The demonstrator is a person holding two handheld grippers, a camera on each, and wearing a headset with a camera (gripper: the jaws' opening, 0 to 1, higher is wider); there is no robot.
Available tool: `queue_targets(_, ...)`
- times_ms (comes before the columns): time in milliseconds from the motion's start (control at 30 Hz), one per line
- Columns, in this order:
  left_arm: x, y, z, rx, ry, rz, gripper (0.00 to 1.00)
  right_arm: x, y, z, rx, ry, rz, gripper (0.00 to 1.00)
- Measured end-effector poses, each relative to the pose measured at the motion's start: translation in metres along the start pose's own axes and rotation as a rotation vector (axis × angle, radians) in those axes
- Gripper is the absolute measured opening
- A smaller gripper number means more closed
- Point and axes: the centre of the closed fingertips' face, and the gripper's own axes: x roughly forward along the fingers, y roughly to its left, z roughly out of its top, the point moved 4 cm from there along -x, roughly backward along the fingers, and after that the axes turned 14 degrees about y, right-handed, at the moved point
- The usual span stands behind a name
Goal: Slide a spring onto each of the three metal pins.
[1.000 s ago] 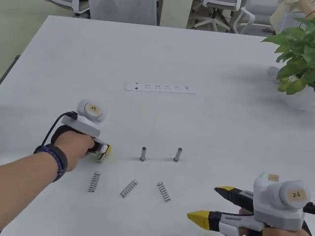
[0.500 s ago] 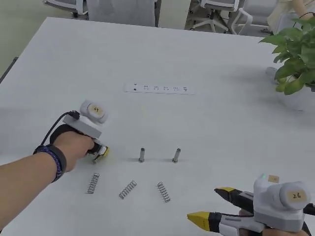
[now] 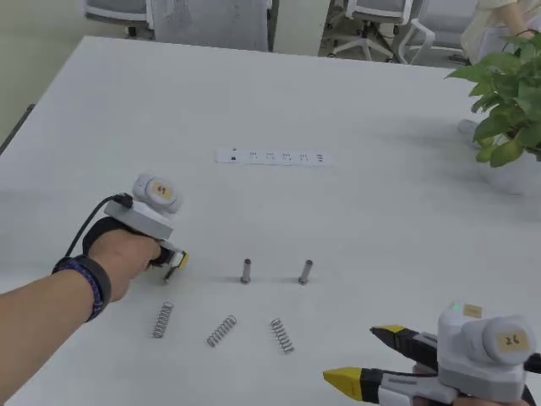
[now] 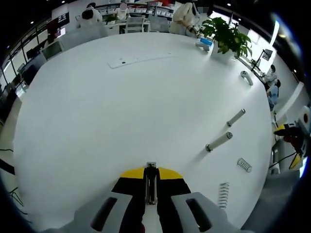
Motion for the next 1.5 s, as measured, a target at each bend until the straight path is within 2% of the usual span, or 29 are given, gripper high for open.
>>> queue_targets(367, -0.01, 0.004, -0.001, -0.034, -0.032, 0.002, 0.0, 0.001, 0.001, 0.001, -0.004, -0.007, 0.002, 0.71)
queue_targets(967, -0.023, 0.004, -0.003, -0.034, -0.065, 0.016, 0.0, 0.003, 0.004, 0.0, -0.008, -0.008, 0.007, 0.71)
queue_targets(1500, -0.027, 0.002, -0.014, -0.018, -0.092, 0.048, 0.0, 0.004, 0.004, 0.002, -0.012, -0.011, 0.011, 0.71)
